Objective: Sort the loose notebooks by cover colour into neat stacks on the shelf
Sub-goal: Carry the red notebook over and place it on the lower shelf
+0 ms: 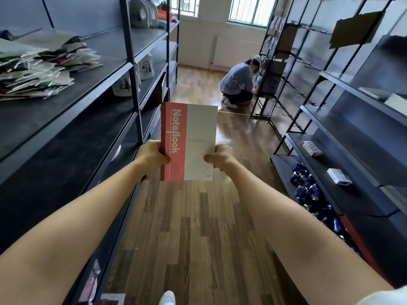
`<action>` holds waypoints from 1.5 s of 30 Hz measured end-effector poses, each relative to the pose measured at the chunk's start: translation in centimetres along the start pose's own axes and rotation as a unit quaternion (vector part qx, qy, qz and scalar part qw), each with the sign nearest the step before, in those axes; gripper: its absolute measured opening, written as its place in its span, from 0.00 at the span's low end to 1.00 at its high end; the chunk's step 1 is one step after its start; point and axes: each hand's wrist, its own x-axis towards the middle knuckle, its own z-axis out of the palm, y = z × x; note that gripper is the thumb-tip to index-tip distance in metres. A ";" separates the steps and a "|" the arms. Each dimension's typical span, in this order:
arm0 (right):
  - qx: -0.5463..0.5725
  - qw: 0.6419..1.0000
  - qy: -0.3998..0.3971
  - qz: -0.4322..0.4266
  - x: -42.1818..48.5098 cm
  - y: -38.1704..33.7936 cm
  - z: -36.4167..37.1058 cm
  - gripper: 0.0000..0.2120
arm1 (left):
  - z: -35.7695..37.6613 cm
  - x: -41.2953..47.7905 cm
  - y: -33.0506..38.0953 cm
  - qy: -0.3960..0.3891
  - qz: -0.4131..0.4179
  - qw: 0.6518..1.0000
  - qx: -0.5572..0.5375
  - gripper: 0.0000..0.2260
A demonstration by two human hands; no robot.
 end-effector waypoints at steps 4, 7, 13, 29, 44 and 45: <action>0.006 1.000 0.001 0.010 5.7 -1.5 -0.3 0.13 | -0.8 6.1 0.2 0.001 -0.004 1.000 0.013 0.08; 0.008 1.000 0.004 0.015 9.4 -2.7 -0.6 0.13 | -1.5 10.3 0.5 -0.003 -0.002 1.000 0.016 0.06; 0.000 1.000 0.015 0.020 15.0 -4.1 -1.7 0.13 | -1.7 16.3 1.2 -0.007 -0.003 1.000 0.001 0.07; -0.035 0.999 -0.023 -0.008 30.0 -3.6 -5.9 0.14 | 2.4 29.7 3.9 0.038 -0.026 0.999 0.013 0.06; -0.048 0.987 -0.126 -0.087 38.9 -8.1 -3.4 0.16 | 0.9 34.6 1.9 0.126 -0.102 0.987 0.009 0.02; -0.052 0.985 -0.131 -0.094 39.2 -8.8 -2.7 0.16 | 0.3 34.6 1.4 0.138 -0.110 0.984 -0.001 0.02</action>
